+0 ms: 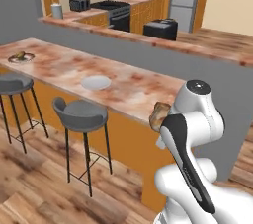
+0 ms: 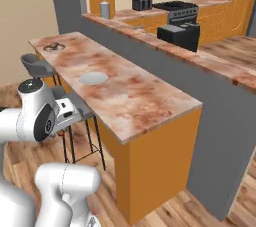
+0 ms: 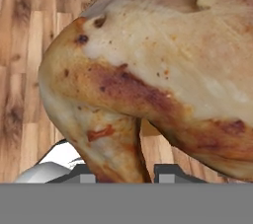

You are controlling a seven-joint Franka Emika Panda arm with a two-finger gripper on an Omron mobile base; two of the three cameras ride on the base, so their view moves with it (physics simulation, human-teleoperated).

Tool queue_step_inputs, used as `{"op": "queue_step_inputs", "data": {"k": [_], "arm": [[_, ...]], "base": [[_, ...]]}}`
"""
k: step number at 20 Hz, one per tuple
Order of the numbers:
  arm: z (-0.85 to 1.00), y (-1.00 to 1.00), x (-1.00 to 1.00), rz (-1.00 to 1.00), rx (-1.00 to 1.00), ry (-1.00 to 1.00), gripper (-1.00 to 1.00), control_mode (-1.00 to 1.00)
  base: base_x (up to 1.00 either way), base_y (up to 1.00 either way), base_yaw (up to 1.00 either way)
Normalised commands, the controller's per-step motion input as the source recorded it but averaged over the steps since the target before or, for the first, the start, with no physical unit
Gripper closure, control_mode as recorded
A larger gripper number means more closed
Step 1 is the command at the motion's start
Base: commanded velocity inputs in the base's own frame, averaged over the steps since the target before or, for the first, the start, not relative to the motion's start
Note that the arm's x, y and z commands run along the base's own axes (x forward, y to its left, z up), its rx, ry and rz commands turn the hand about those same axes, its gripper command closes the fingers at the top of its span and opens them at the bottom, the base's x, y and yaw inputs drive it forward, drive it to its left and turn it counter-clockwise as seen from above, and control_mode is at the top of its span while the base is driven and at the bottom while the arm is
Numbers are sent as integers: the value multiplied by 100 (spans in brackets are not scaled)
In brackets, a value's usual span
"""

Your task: Take the chicken drumsticks from the pan and place one on each plate on the dining counter.

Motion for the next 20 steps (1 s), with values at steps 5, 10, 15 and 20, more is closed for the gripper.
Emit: {"op": "queue_step_inputs", "data": {"k": [5, 10, 15, 20], "arm": [[0, 0, 0, 0, 0, 0, 100, 100], [0, 0, 0, 0, 0, 0, 100, 100], [0, 0, 0, 0, 0, 0, 100, 100], [0, 0, 0, 0, 0, 0, 100, 100]], "base": [[0, 92, -49], [21, 77, -25], [38, 55, -14], [21, 57, -13]]}}
